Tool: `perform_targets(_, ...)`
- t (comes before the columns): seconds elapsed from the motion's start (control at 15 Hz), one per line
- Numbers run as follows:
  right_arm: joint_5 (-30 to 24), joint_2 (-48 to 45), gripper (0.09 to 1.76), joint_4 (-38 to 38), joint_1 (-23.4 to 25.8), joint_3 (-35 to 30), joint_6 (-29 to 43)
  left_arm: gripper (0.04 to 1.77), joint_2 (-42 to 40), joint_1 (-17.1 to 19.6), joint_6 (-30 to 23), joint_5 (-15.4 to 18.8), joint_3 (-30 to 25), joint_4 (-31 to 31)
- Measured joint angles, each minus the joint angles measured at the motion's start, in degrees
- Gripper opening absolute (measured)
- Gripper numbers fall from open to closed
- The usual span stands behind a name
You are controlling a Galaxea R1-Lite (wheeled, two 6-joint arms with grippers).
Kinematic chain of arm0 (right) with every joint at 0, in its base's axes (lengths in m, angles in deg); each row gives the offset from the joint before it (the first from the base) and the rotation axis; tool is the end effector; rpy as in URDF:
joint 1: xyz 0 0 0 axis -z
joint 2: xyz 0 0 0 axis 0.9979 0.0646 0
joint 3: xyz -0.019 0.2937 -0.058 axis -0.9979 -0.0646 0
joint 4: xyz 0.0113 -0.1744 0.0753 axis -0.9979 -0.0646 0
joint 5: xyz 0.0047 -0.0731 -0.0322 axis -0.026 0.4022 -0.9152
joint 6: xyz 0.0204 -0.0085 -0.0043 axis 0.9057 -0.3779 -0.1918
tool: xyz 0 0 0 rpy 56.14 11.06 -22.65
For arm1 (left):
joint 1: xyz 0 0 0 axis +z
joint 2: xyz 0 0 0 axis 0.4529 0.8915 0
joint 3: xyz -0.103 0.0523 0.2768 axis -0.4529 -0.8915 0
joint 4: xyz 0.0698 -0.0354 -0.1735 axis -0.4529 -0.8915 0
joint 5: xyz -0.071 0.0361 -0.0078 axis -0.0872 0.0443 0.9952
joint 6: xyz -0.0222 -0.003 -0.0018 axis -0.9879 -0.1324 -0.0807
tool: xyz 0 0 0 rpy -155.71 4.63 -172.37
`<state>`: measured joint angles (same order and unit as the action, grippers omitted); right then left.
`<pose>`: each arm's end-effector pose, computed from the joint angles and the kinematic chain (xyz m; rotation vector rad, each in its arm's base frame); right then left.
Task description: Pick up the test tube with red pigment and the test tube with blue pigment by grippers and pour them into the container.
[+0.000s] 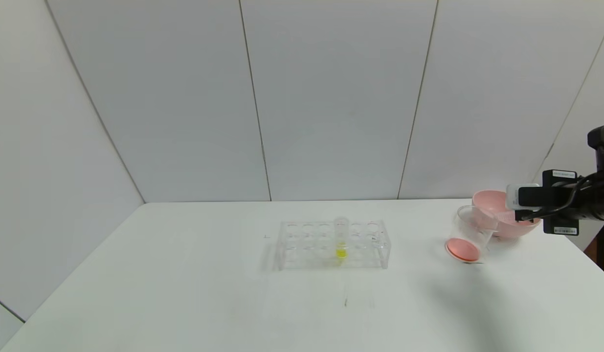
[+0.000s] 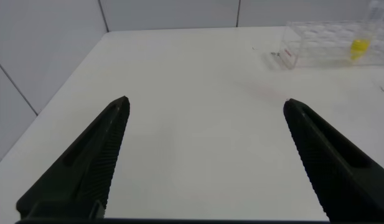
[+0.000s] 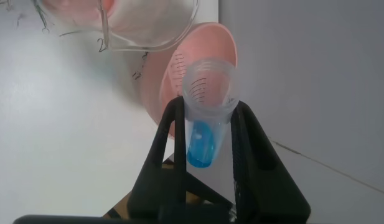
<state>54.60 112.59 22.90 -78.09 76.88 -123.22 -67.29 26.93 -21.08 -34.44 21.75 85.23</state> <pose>0.3246 -0.0440 0.1922 -1.4005 0.5111 0.4642 -0.0226 0.0000 0.0754 0.0005 0.0020 0.0001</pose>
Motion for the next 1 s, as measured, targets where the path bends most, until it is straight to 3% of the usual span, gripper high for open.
perform_targets(0.53, 10.3, 0.4, 0.49, 0.1, -4.6, 0.7, 0.5, 1.76, 0.0, 0.0, 0.0, 0.0, 0.0, 0.0)
perform_targets(1.0, 14.8, 1.9, 0.49, 0.7, -7.4, 1.6, 0.4, 1.76, 0.0, 0.0, 0.0, 0.0, 0.0, 0.0)
